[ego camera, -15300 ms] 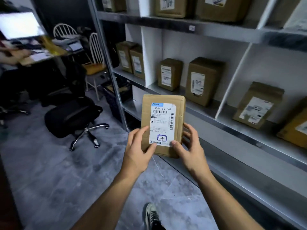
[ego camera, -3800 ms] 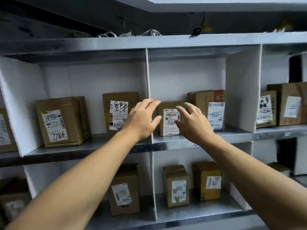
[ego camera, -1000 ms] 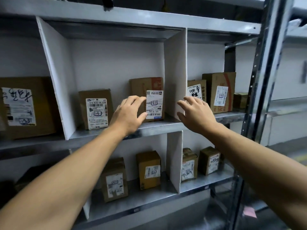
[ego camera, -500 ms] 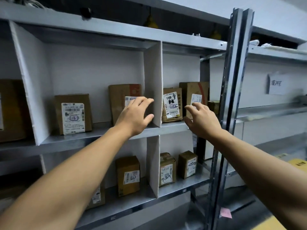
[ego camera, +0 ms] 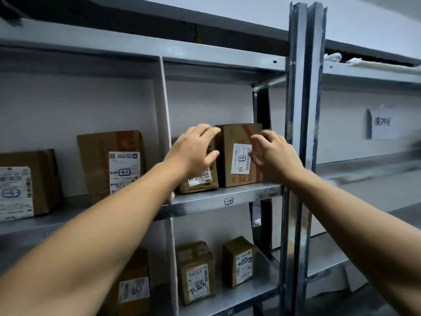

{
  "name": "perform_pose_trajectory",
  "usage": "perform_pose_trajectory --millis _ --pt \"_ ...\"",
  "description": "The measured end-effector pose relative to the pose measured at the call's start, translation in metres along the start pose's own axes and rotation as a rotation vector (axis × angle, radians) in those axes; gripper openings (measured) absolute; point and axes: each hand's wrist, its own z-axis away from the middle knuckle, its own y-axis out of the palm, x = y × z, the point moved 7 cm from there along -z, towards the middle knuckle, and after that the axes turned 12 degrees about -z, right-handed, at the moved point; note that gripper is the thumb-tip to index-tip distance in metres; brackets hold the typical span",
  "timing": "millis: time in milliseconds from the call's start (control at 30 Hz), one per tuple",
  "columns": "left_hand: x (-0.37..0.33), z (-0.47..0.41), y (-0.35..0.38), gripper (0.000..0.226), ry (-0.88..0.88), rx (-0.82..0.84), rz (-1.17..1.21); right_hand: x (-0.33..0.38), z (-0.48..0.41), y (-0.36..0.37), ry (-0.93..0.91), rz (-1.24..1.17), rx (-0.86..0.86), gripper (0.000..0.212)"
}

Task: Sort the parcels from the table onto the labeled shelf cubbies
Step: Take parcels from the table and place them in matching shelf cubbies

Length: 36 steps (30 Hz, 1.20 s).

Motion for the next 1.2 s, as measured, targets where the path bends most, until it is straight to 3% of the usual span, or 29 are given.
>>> perform_pose_trajectory --millis 300,633,1200 --pt "-0.004 -0.080 0.045 0.060 -0.145 0.047 -0.014 -0.082 -0.065 0.030 0.083 -0.307 0.031 0.058" --pt "0.005 -0.113 0.086 0.055 -0.277 0.169 -0.143 -0.113 -0.111 0.070 0.183 -0.673 -0.016 0.064" --pt "-0.019 -0.135 0.102 0.043 -0.226 0.125 -0.139 -0.132 -0.107 0.077 0.235 -0.770 -0.073 0.062"
